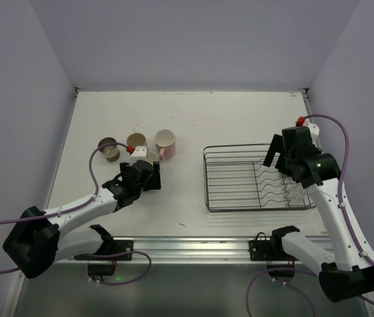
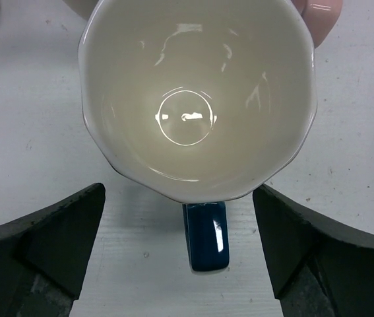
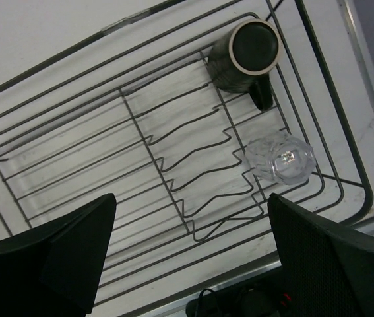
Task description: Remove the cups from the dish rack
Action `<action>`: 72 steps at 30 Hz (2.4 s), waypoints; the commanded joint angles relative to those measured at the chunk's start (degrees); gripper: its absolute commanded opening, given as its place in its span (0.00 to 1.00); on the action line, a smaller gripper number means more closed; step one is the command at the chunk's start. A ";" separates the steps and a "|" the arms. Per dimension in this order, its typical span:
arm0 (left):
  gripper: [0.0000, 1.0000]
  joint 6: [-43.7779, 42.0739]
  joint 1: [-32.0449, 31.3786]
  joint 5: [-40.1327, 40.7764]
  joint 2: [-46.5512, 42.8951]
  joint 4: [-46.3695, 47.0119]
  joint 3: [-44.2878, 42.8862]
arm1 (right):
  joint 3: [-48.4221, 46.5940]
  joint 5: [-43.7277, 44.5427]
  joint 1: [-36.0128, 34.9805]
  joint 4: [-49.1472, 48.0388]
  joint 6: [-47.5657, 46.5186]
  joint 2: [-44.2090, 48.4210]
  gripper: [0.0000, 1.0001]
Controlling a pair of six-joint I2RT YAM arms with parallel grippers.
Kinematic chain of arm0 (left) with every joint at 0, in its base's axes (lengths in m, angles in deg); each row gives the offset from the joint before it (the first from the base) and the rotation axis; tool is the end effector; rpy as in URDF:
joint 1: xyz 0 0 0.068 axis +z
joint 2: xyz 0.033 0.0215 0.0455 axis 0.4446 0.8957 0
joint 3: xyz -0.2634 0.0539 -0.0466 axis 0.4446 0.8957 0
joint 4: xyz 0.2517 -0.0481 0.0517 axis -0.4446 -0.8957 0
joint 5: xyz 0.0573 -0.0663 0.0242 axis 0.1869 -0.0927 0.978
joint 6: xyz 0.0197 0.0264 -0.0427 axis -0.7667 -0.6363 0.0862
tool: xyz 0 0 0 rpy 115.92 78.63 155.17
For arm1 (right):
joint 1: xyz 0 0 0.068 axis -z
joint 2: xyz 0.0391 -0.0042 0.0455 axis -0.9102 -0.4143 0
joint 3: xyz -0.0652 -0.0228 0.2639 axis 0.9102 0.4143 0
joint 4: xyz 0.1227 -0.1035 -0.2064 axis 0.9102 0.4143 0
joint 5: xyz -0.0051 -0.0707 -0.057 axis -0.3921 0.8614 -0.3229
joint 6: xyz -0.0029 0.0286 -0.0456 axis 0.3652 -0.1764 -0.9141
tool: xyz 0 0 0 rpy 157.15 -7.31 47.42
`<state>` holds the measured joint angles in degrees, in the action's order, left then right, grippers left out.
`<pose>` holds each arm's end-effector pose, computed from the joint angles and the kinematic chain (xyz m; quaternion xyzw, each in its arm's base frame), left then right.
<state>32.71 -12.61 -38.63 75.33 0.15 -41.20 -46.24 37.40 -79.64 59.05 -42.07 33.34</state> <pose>0.1779 -0.1233 0.1814 -0.0436 0.9048 -0.0407 0.4215 0.1651 0.0275 0.3532 0.1842 0.9075 -0.0485 0.3744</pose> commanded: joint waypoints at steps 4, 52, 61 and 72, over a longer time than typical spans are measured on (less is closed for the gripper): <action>1.00 1.88 0.42 2.81 -2.41 1.61 -0.43 | -1.37 6.20 6.36 -0.62 3.63 -4.45 0.99; 1.00 0.03 -1.07 -10.63 -24.74 13.38 10.91 | -0.41 -20.34 30.37 -21.19 -32.92 -33.28 0.84; 1.00 -0.23 -1.07 -10.99 -24.82 13.91 11.79 | -2.69 -21.75 30.46 -21.37 -33.28 -37.15 0.75; 1.00 -0.41 -1.07 -11.16 -24.74 14.35 11.79 | -1.28 -21.40 30.54 -21.81 -33.28 -37.68 0.65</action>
<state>33.52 -13.44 -49.82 51.03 11.80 -29.34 -46.88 16.35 -49.43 38.85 -74.74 -5.04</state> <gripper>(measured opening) 0.997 0.672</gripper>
